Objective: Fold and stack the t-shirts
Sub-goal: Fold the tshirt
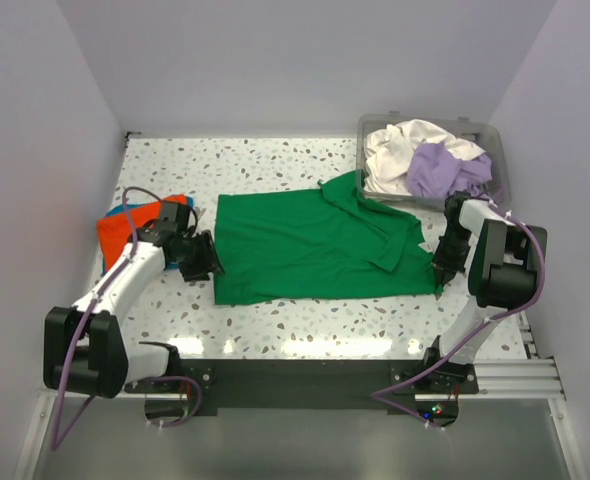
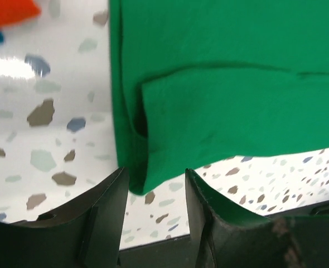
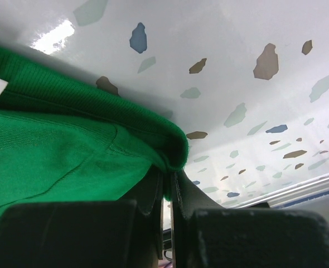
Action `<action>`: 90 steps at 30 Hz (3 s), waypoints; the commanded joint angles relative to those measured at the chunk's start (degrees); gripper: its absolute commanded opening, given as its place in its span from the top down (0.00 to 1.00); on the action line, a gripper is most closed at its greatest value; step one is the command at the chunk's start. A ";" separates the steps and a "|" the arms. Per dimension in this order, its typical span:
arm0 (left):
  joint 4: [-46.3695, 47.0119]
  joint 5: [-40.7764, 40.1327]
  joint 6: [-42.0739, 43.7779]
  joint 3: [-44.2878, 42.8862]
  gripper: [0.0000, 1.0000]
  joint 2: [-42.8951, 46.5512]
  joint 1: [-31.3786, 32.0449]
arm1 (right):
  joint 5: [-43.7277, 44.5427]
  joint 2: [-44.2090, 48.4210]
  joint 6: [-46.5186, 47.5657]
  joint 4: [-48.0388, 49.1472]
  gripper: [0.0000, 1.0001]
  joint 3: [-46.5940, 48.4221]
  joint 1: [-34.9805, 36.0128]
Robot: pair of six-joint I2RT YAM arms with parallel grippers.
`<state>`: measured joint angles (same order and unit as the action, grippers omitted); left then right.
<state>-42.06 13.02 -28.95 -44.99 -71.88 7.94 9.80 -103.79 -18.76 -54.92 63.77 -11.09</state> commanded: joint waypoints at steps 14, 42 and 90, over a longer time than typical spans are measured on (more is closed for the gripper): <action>13.50 0.78 -0.41 -1.42 0.52 -11.35 0.14 | -1.27 8.41 0.13 -3.80 0.57 7.34 0.63; 20.97 5.35 -1.02 1.14 0.80 -17.07 0.14 | -25.71 7.90 -4.17 13.52 0.51 -4.53 12.85; 20.18 -4.67 -1.11 1.67 0.69 -4.24 0.23 | -29.58 -3.43 -7.16 14.92 0.98 12.52 18.65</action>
<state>-21.74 9.96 -29.61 -40.99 -78.39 7.94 -17.58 -105.67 -25.02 -41.56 73.67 6.70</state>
